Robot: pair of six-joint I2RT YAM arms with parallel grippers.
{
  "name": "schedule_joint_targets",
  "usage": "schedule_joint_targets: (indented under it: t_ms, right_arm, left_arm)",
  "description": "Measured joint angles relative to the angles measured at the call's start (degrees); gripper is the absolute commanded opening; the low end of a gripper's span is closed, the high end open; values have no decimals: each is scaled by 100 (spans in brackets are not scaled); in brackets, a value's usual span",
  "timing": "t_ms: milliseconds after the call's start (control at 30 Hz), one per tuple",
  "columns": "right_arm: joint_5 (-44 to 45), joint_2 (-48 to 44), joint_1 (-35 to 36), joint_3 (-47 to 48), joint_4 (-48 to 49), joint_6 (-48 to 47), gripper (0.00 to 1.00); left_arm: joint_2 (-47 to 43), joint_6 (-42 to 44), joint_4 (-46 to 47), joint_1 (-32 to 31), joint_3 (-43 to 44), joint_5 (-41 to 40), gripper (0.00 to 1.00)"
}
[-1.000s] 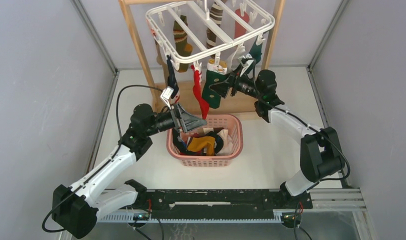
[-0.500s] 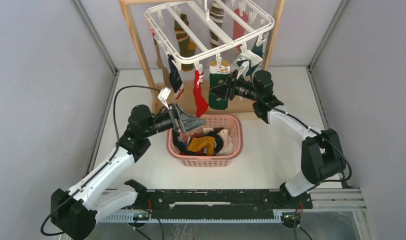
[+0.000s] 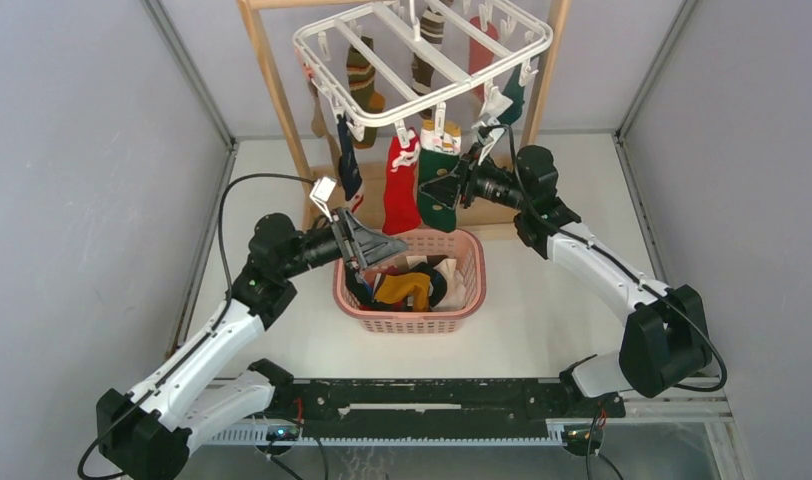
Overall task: Remove the socks clipped to the hanger
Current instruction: Remove the sock from the hanger.
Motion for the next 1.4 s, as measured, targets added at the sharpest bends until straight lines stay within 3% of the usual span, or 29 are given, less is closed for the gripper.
schedule_joint_targets:
  t_ms: [433, 767, 1133, 1400]
  right_arm:
    - [-33, -422, 151, -201, -343, 79, 13]
    - [-33, -1029, 168, -199, -450, 345, 7]
    - [22, -1099, 474, 28, -702, 732, 3]
    - [76, -1099, 713, 273, -918, 918, 1]
  left_arm:
    - [-319, -4, -50, 0, -90, -101, 100]
    - [-358, 52, -96, -70, -120, -363, 100]
    - [-42, 509, -514, -1038, 214, -1152, 100]
    - [66, 817, -706, -1106, 396, -1606, 100]
